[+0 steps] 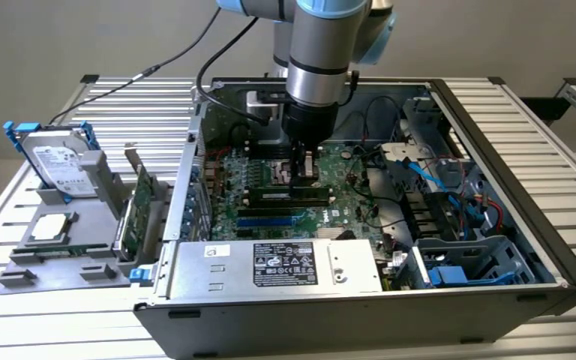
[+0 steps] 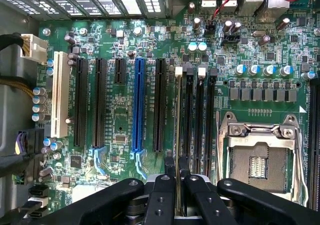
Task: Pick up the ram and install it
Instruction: 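Insert the ram into the slot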
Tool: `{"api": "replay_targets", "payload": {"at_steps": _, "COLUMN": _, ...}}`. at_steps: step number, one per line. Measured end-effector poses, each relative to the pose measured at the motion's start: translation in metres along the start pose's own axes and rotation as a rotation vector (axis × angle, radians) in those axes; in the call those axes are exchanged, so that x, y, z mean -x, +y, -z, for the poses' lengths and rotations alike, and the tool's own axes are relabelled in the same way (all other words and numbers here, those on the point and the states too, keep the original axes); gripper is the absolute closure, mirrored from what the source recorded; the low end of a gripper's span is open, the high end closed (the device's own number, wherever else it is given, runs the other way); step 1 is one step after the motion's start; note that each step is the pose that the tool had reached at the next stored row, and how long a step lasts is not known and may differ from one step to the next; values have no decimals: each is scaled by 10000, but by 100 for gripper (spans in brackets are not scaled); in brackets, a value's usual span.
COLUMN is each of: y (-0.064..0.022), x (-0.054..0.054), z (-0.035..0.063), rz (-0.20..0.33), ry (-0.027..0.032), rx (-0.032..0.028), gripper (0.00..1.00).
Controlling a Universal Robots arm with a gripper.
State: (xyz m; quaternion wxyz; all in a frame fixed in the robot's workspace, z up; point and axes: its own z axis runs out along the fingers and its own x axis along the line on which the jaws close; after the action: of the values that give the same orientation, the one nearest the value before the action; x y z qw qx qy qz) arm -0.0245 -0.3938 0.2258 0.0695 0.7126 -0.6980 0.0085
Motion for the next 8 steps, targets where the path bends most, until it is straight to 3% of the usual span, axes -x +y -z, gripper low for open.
{"api": "replay_targets", "payload": {"at_steps": 8, "y": -1, "x": 1, "z": -7, "rz": 2, "ry": 1, "rx": 0, "gripper": 86}}
